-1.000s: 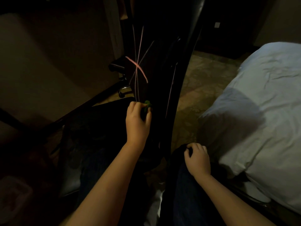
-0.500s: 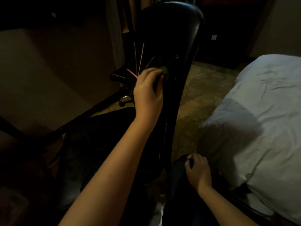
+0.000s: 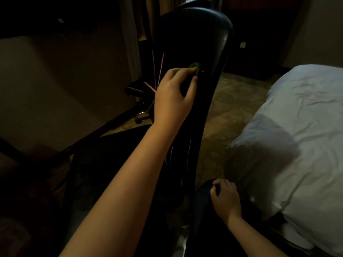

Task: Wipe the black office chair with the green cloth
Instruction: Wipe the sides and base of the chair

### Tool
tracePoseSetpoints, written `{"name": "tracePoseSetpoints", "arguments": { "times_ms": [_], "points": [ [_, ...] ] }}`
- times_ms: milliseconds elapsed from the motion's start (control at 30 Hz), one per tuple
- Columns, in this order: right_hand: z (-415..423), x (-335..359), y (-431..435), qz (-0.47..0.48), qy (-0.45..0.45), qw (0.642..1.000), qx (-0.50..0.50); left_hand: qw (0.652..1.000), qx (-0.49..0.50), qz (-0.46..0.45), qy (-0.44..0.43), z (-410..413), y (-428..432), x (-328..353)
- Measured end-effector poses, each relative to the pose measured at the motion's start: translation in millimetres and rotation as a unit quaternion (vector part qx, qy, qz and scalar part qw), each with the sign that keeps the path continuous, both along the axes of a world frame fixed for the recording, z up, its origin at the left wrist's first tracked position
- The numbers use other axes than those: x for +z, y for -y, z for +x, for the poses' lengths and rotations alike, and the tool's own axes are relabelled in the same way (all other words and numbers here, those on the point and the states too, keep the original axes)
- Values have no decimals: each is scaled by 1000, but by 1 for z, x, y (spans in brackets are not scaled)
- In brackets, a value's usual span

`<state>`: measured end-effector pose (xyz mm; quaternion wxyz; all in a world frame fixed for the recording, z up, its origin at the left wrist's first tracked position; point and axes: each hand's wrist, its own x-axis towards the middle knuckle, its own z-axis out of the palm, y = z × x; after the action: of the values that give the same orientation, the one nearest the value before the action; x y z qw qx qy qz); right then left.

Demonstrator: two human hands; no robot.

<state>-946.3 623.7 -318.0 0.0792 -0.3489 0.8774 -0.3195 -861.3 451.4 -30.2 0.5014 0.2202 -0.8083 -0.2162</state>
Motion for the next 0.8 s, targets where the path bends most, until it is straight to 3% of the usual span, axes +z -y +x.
{"name": "tracePoseSetpoints", "arguments": {
  "times_ms": [300,800],
  "points": [
    [3,-5,2,11,-33,999,-29,1000,9,-1,18,20,0,-53],
    [6,-5,3,1,-43,999,-1,991,39,105,78,71,-16,-144]
  ]
}}
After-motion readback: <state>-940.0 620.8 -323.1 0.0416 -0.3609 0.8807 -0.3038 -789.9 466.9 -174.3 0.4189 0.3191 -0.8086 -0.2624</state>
